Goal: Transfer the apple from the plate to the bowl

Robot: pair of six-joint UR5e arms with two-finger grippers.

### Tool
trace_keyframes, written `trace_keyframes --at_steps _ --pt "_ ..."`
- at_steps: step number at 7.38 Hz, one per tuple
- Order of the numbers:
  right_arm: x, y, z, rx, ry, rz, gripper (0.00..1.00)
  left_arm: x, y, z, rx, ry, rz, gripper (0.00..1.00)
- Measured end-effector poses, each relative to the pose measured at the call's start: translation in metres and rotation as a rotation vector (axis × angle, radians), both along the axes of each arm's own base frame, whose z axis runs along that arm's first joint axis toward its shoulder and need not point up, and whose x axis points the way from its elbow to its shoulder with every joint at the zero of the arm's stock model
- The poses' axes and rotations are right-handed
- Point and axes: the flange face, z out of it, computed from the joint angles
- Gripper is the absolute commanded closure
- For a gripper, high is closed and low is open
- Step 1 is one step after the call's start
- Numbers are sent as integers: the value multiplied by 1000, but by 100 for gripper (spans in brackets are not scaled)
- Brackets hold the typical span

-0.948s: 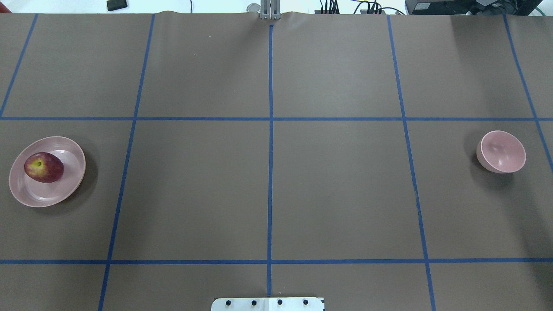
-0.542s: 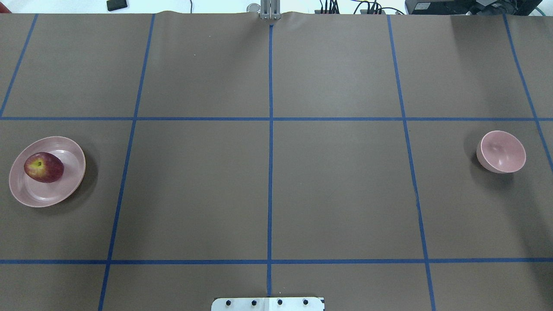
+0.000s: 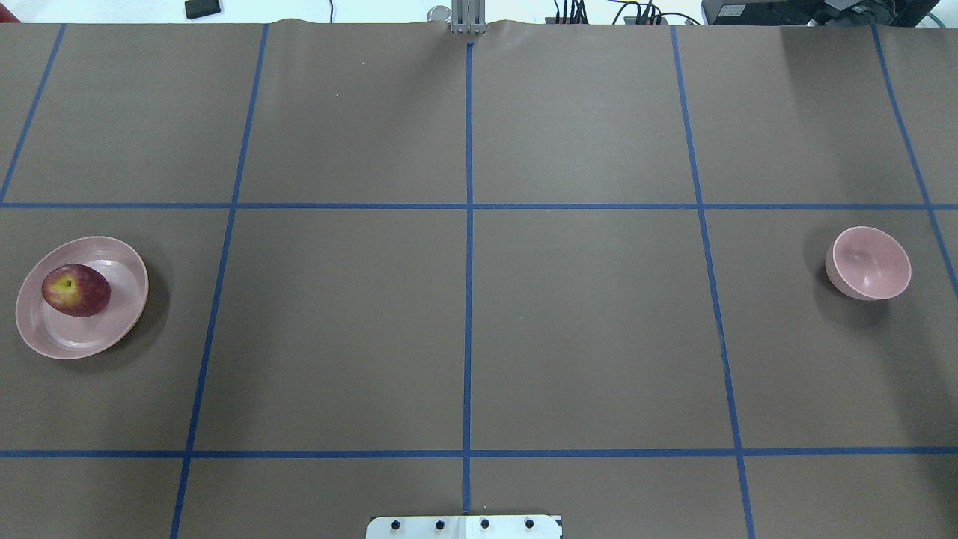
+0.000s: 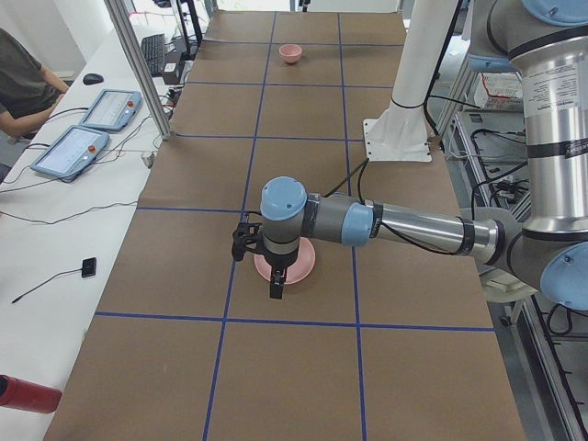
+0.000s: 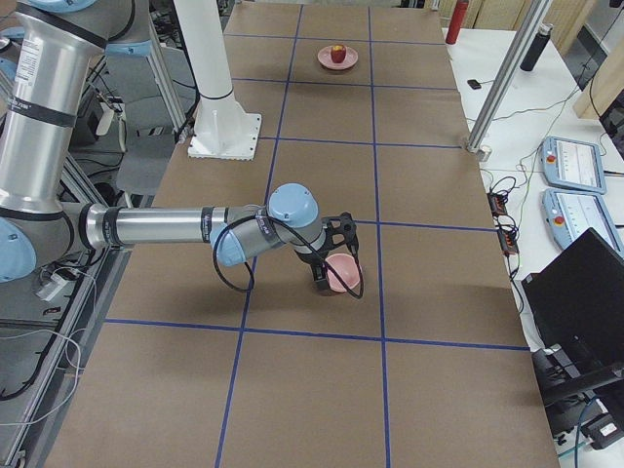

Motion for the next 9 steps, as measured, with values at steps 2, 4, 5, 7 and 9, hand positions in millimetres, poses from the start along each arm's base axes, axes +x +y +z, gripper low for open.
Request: trace_keyframes --at_steps 2,4,5,7,9 --pt "0 2 3 13 -6 10 0 0 -1 -8 28 -1 -3 2" --pt "0 2 3 48 -13 13 0 0 -3 -12 50 -1 -3 2" --pt "0 4 5 76 -19 12 0 -1 -3 -18 65 -1 -9 2" --pt "-2 11 21 45 -71 2 0 -1 -4 -33 85 6 -26 2" --pt "-5 12 43 -24 -101 6 0 0 -2 -36 85 10 -28 2"
